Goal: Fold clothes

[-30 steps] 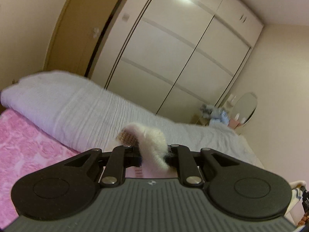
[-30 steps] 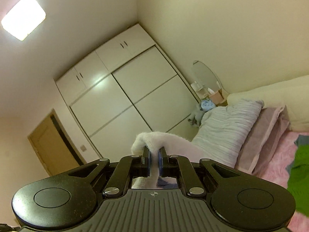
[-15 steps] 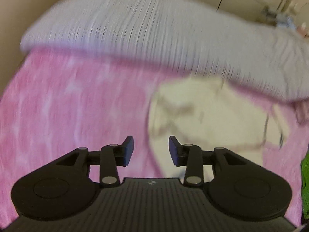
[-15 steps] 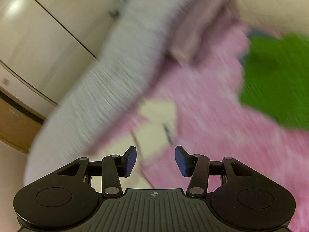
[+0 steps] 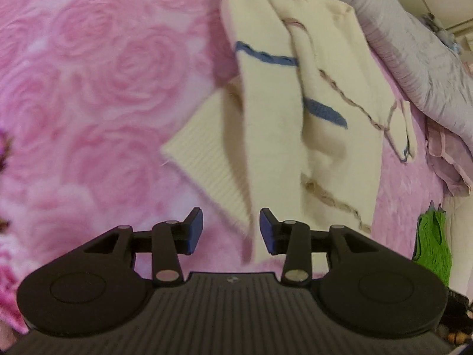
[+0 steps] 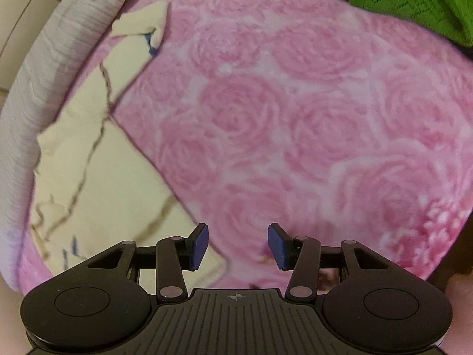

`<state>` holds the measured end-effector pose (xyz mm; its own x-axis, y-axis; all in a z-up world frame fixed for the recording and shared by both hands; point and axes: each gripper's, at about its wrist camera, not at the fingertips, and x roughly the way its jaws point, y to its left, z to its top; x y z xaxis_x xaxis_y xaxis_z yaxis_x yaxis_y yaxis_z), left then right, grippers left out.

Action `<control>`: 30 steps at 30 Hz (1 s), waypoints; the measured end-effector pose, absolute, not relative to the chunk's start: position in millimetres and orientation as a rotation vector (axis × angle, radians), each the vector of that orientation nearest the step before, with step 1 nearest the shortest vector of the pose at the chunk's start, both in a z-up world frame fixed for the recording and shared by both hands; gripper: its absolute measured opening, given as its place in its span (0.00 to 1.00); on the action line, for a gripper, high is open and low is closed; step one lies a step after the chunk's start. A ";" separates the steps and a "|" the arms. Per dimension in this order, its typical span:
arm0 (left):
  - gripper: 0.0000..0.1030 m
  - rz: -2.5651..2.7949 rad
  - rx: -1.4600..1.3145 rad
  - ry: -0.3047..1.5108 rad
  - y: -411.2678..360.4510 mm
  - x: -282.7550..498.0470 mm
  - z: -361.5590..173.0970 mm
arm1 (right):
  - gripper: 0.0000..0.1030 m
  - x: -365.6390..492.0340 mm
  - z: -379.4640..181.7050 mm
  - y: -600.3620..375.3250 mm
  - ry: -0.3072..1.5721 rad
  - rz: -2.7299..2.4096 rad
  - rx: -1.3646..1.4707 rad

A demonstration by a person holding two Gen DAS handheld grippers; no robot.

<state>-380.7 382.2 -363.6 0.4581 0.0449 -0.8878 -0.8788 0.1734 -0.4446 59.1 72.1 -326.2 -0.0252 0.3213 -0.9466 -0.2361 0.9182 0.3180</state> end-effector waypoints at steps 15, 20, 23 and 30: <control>0.01 0.804 -0.853 0.842 482.5 -412.6 -306.6 | 0.47 -13.8 -294.3 29.9 1.529 0.355 0.122; 0.09 1.250 -0.712 0.860 571.4 -539.9 -249.2 | 0.47 -37.7 -293.7 32.6 1.525 0.352 0.161; 0.23 1.307 -0.764 0.840 584.3 -587.0 -241.0 | 0.47 -50.3 -297.0 40.0 1.525 0.364 0.162; 0.28 0.943 -0.953 0.943 498.3 -549.9 -315.8 | 0.47 -68.1 -314.7 55.6 1.515 0.409 0.134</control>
<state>-549.9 498.3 -315.8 0.2923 0.2168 -0.9314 -0.9314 0.2853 -0.2259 -68.1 55.6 -314.7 0.0034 0.3415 -0.9399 -0.1776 0.9251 0.3355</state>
